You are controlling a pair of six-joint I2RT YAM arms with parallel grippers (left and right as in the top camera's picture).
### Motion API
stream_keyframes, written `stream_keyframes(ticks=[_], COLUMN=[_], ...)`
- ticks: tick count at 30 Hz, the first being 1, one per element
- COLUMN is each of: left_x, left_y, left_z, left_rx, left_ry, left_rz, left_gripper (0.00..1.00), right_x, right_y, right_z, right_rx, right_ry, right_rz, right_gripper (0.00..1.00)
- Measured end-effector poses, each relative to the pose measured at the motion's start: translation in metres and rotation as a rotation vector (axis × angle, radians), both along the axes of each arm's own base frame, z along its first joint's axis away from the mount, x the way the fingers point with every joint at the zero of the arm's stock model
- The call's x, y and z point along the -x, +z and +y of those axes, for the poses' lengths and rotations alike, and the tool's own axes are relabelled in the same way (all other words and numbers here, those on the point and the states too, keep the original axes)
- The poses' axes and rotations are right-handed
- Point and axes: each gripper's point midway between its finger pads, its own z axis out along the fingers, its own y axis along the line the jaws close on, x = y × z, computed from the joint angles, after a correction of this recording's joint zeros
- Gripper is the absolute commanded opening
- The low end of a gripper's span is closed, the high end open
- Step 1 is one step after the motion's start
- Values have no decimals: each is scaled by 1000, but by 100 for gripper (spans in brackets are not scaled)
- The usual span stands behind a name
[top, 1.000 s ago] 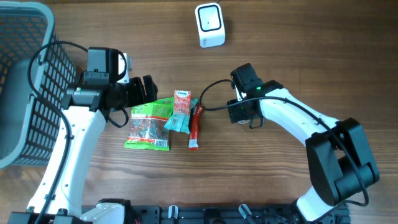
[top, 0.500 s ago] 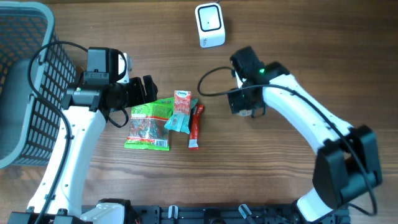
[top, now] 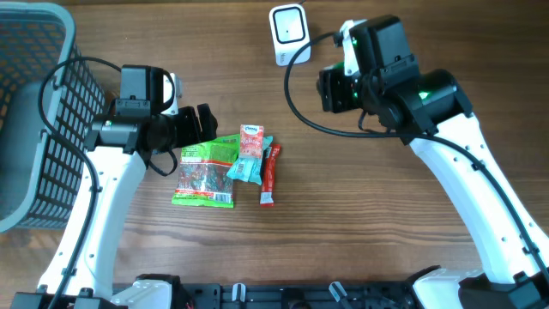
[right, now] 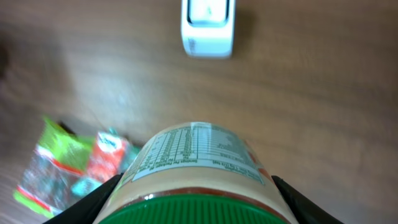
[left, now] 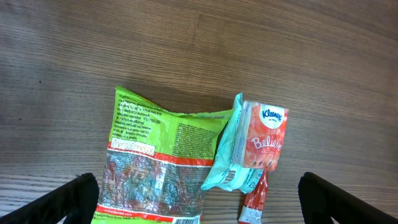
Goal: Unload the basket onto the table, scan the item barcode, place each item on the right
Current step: 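Carry the jar up to the white scanner and hold its label there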
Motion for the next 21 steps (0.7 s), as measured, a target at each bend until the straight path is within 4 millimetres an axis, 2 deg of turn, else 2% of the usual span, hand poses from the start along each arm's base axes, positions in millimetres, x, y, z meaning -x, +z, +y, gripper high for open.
stream_keyframes(ticks=[6,8,10,14,21], left_x=[0,0,0,0,0], left_y=[0,0,0,0,0], left_z=[0,0,0,0,0], left_rx=[0,0,0,0,0], left_ry=[0,0,0,0,0], left_rz=[0,0,0,0,0], left_gripper=[100,100,100,100,100], right_x=[-21,-35,-47,-79,-133], right_y=[20,27,25,5,-40], right_z=[13,20,26,42,67], right_rx=[-64,-91,-103,-109,-96], right_ry=[10,12,14,26,60], right_rz=[-109,-164,-186,-220,-293], right_gripper=[18,18,18,20,16])
